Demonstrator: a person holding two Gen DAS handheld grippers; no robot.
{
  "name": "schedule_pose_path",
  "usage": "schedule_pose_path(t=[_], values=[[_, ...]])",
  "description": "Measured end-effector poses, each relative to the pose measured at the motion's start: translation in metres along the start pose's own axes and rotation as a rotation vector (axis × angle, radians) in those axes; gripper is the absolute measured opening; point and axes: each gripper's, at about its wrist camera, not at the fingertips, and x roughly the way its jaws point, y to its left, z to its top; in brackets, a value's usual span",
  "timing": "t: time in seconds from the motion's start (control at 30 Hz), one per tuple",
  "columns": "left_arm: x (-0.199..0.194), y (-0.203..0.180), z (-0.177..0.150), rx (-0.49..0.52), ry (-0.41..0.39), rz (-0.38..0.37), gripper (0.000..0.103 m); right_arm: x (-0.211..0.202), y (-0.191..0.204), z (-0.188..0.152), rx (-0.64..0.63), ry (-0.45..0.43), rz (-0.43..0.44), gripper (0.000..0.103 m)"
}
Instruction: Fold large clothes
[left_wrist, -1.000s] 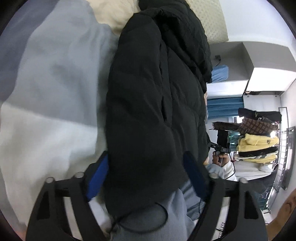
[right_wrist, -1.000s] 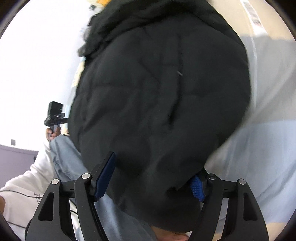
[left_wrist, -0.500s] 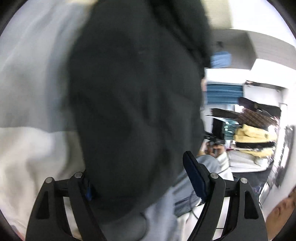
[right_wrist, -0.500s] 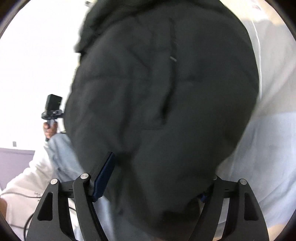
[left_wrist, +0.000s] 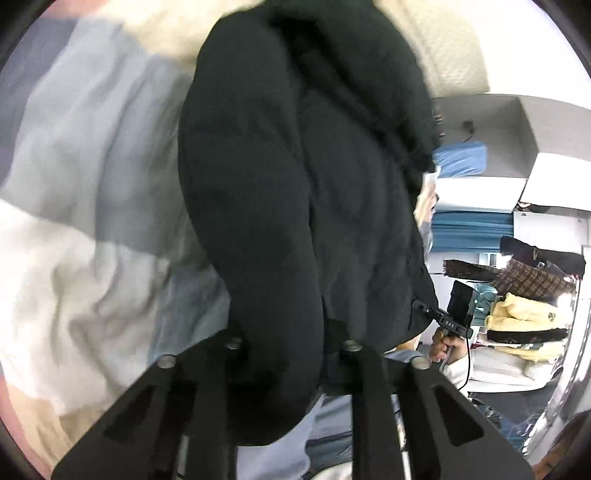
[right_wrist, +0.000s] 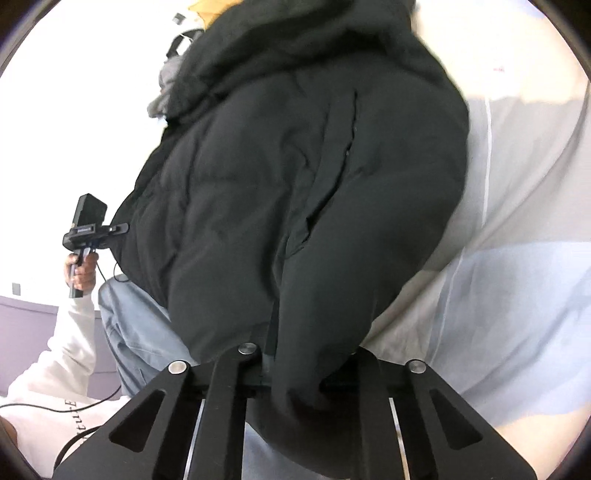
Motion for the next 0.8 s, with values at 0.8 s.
schedule_pose_path(t=[0.8], values=[[-0.125,-0.078,-0.096,0.083,-0.257,-0.091,0.006,-0.168,0.093,-0.107,-0.122,-0.448,-0.075,0.005]])
